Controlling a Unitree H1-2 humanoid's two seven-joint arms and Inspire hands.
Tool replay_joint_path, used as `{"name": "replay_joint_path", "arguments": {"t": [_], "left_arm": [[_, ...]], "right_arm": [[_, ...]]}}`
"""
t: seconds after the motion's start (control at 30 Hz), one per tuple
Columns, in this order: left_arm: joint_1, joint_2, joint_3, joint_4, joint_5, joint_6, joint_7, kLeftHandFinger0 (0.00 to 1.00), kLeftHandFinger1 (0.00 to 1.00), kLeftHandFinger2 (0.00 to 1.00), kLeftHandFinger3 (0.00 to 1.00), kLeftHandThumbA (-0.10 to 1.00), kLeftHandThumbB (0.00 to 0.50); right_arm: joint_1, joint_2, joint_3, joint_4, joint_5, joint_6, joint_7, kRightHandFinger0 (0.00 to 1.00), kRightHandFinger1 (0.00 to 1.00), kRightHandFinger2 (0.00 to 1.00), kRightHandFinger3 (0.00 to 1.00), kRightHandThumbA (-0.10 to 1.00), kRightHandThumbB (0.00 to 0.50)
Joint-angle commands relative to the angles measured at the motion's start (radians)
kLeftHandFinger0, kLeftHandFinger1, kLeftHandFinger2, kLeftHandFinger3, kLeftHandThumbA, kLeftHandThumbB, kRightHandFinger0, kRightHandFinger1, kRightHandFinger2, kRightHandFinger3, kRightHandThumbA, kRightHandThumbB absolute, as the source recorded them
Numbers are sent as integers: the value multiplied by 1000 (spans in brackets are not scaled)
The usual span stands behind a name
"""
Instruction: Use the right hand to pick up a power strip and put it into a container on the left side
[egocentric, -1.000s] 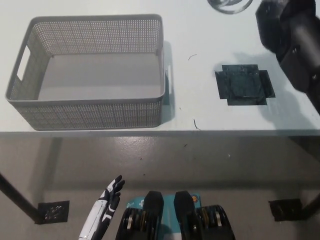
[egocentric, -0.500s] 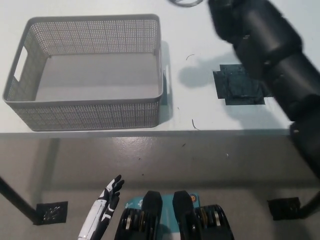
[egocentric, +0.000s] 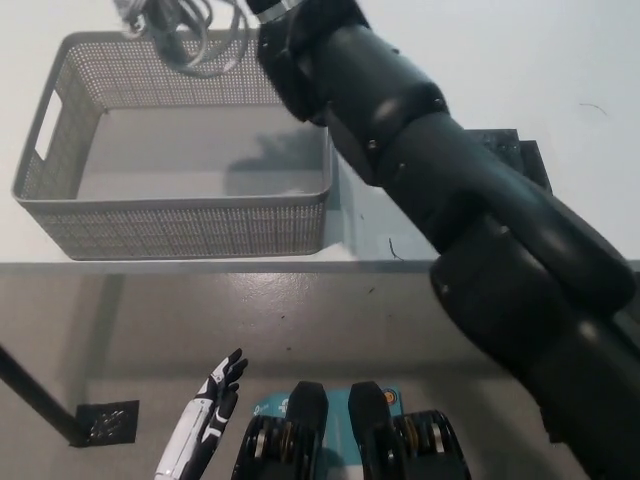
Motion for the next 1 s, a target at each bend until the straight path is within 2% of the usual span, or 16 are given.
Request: {"name": "replay_joint_path", "arguments": {"t": [0.0,0.03,0.1,0.13,0.2,0.23,0.3,0.37,0.43,0.47,0.53,0.57,0.6,0.63,0.73,0.97], "left_arm": [[-22,11,-1,-21,-7,-40,-1,1000,1000,1000,1000,1000,121],[-22,12,0,-23,-12,-40,-4,1000,1000,1000,1000,1000,116],[-25,12,0,-23,-19,-40,-9,1000,1000,1000,1000,1000,116],[-24,13,0,-26,-18,-40,-10,1000,1000,1000,1000,1000,112],[-23,15,-1,-29,-22,-40,-15,1000,1000,1000,1000,1000,111],[-24,17,-2,-29,-20,-40,-13,1000,1000,1000,1000,1000,107],[-26,18,-2,-26,-18,-40,-12,1000,1000,1000,1000,1000,108],[-36,21,-1,-19,-20,-40,-16,1000,1000,1000,1000,1000,111],[-36,20,-1,-18,-22,-40,-15,1000,1000,1000,1000,1000,112],[-38,21,-3,-18,-18,-40,-12,1000,1000,1000,1000,1000,106],[-43,22,-6,-17,-15,-40,-10,1000,1000,1000,1000,1000,107],[-44,22,-6,-17,-16,-40,-11,1000,1000,1000,1000,1000,113],[-43,20,-5,-20,-16,-40,-13,1000,1000,1000,1000,1000,113],[-42,20,-4,-22,-15,-40,-14,1000,1000,1000,1000,1000,113],[-52,24,-3,-24,-4,-40,-15,1000,1000,1000,1000,1000,131],[-68,32,-6,-26,2,-40,-27,1000,1000,1000,1000,1000,129]], "right_arm": [[-117,15,33,32,12,57,83,0,0,357,151,5,460],[-115,18,40,40,16,54,120,0,29,432,183,65,498],[-110,20,38,47,35,42,152,0,66,441,288,87,500],[-98,26,23,52,57,32,164,0,8,280,323,-17,466],[-91,28,21,58,63,39,188,0,0,234,321,-15,464],[-84,32,14,64,75,42,218,0,0,207,280,-92,371],[-77,35,-1,67,100,22,264,0,0,229,354,-97,315],[-72,36,-8,72,116,24,338,0,0,235,627,-100,301],[-76,44,-1,79,116,71,449,0,0,301,771,-100,261],[-79,49,-17,83,138,90,515,0,46,378,940,-100,233],[-95,61,-42,93,172,146,674,20,123,477,1000,-100,208],[-107,68,-53,99,185,186,771,117,224,595,1000,-16,245],[-122,77,-85,109,224,223,919,548,788,1000,1000,206,357],[-125,78,-111,111,253,228,981,1000,1000,1000,1000,287,430],[-127,71,-157,112,298,241,1096,1000,1000,1000,1000,462,499],[-121,64,-159,107,287,229,1191,1000,1000,1000,1000,637,500]]}}
